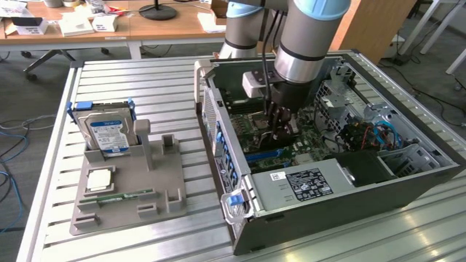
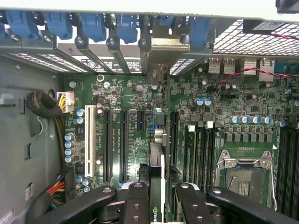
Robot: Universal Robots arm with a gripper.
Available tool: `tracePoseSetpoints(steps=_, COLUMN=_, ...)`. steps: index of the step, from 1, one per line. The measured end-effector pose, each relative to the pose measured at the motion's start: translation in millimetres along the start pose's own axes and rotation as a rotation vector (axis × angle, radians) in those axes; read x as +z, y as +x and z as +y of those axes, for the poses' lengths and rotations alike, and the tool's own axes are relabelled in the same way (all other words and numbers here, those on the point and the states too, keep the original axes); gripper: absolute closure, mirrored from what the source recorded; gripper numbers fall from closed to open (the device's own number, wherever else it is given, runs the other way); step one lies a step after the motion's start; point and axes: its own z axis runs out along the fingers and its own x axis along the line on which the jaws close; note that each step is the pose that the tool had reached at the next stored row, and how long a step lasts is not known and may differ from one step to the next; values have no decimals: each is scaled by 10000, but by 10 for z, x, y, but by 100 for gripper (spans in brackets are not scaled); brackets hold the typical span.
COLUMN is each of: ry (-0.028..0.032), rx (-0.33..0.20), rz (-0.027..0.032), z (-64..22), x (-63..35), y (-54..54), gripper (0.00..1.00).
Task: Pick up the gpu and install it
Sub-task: 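Insert the gpu into the slot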
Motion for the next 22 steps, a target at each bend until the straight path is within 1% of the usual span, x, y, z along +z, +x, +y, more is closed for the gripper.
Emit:
tracePoseSetpoints(steps=9, ry=4, rx=0, rz=1, z=9, x=9, y=0, gripper=74)
tracePoseSetpoints(steps=13, ry=20, rx=-3, rz=1, z=16, x=12, y=0, gripper=74)
tracePoseSetpoints(steps=22, ry=25, rx=-3, rz=1, z=25, x=30, y=1, gripper=74)
